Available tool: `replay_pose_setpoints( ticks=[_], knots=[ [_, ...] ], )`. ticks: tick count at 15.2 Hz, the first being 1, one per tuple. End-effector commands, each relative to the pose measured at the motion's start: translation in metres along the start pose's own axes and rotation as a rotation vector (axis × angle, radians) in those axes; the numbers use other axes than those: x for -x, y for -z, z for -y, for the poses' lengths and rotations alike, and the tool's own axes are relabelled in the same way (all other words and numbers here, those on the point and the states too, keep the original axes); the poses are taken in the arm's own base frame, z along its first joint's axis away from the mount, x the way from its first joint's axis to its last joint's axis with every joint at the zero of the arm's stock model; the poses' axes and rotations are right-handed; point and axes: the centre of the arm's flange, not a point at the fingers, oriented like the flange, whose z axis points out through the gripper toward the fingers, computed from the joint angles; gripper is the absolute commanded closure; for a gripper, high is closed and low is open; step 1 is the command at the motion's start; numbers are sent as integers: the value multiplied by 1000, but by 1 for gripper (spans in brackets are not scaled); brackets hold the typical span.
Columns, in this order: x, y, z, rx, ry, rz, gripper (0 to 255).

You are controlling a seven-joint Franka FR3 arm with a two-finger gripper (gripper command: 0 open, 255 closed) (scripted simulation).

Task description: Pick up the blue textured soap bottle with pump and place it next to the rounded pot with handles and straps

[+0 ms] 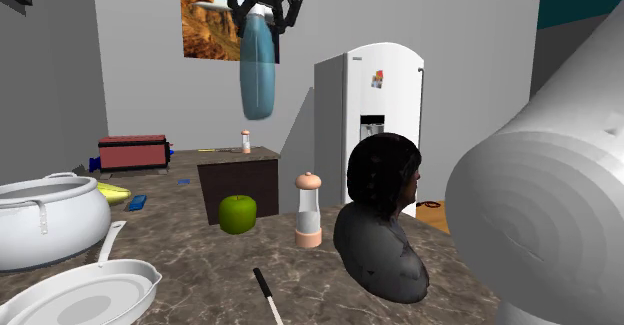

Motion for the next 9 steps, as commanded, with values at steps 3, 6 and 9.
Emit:
replay_pose_setpoints(
  ticks=[3,6,9],
  knots=[
    [-31,-17,40,-1,-1,-1,255],
    [-53,-30,70,-1,-1,-1,255],
    [-76,-43,100,-1,-1,-1,255]
  ],
)
